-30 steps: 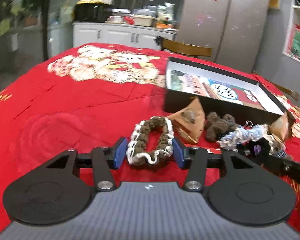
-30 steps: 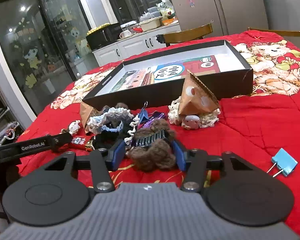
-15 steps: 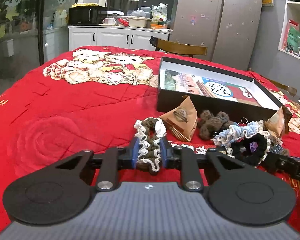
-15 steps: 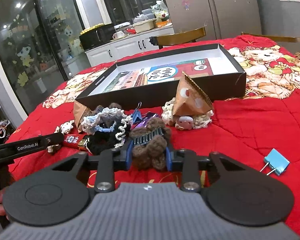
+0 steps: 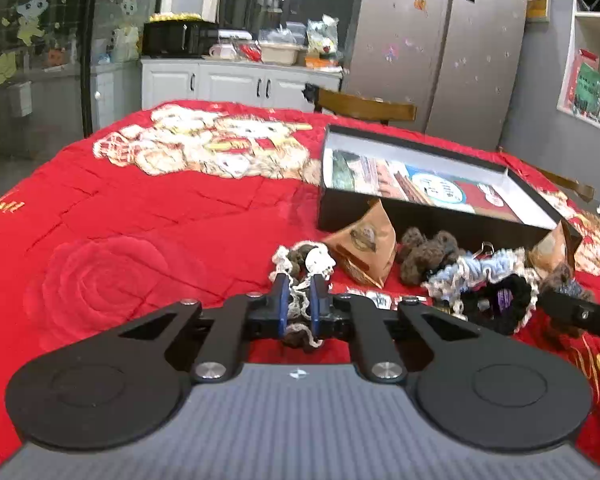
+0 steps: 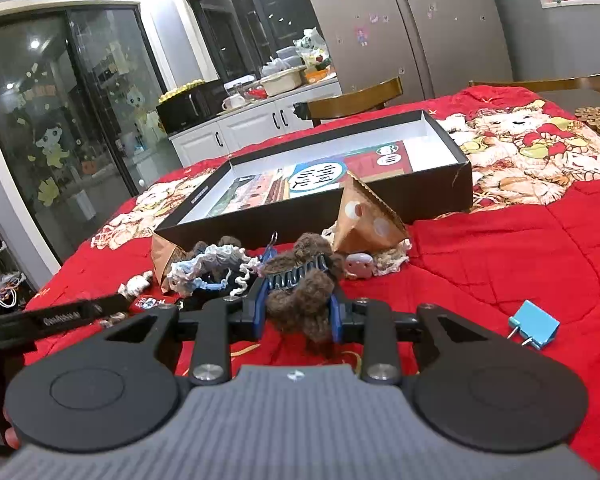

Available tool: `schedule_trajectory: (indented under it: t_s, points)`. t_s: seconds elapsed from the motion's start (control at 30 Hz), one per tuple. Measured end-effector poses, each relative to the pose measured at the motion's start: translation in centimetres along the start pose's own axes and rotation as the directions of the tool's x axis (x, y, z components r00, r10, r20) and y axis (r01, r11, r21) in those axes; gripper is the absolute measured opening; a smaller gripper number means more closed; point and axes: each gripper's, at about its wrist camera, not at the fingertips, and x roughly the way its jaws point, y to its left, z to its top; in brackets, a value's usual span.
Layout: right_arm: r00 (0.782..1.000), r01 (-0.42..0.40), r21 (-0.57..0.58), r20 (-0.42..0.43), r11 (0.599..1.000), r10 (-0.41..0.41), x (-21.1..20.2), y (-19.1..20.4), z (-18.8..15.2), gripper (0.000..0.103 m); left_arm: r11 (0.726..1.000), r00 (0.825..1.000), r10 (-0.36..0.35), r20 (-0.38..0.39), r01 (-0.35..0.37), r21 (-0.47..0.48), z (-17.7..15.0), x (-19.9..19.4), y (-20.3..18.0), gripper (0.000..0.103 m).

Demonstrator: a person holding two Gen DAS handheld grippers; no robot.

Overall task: Organize objects
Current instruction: 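Close left gripper on the brown scrunchie while right gripper closes on the brown bow, then lift both held items and carry them toward the black box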

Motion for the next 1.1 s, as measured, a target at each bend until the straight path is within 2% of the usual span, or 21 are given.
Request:
schedule_trajectory:
  t_s: [0.03,0.1,0.13,0.27,0.33,0.4,0.6,0.87,1.0,1.1]
  points:
    - [1.0,-0.003,0.003,0.0,1.0,0.003,0.0,0.0,0.0,0.034,1.0,1.0,0.004,-0.014,-0.004,0.008,0.0,0.2,-0.2,0.015]
    - [1.0,-0.002,0.006,0.002,1.0,0.002,-0.1,0.0,0.0,0.034,0.999,0.999,0.032,-0.03,-0.031,0.014,0.0,0.5,-0.3,0.035]
    - [1.0,-0.003,0.008,0.001,1.0,0.003,-0.1,-0.1,0.0,0.034,1.0,0.998,0.029,-0.048,-0.029,0.011,0.0,0.7,-0.2,0.039]
    - [1.0,-0.005,0.011,-0.007,1.0,0.005,0.0,-0.1,0.0,0.034,0.999,0.998,0.037,-0.06,-0.035,0.034,0.0,1.1,-0.6,0.043]
    - [1.0,-0.007,0.009,-0.011,1.0,0.007,0.1,0.0,0.0,0.034,0.998,0.997,0.045,-0.062,-0.042,0.052,0.0,1.1,-0.8,0.043]
    - [1.0,-0.008,0.004,-0.008,1.0,0.008,0.0,0.1,0.0,0.034,0.999,0.998,0.024,-0.061,-0.021,0.043,0.0,1.1,-0.5,0.031]
    - [1.0,-0.016,0.008,0.011,1.0,0.015,-0.4,0.0,-0.1,0.034,1.0,1.0,-0.01,-0.021,0.011,0.006,0.0,0.3,0.0,0.017]
    - [0.999,-0.033,0.004,0.041,0.999,0.032,-1.0,0.1,0.0,0.034,1.0,1.0,0.006,0.026,-0.005,-0.014,0.0,-0.5,0.2,0.013]
    - [0.998,-0.056,0.031,0.039,0.998,0.054,-1.1,-0.3,0.4,0.034,0.999,0.998,0.027,0.057,-0.029,0.03,0.1,-1.2,-0.3,0.013]
    - [0.997,-0.062,0.026,0.046,0.998,0.06,-1.5,0.0,0.9,0.034,0.998,0.998,0.039,0.051,-0.041,0.051,0.3,-1.5,-0.5,0.013]
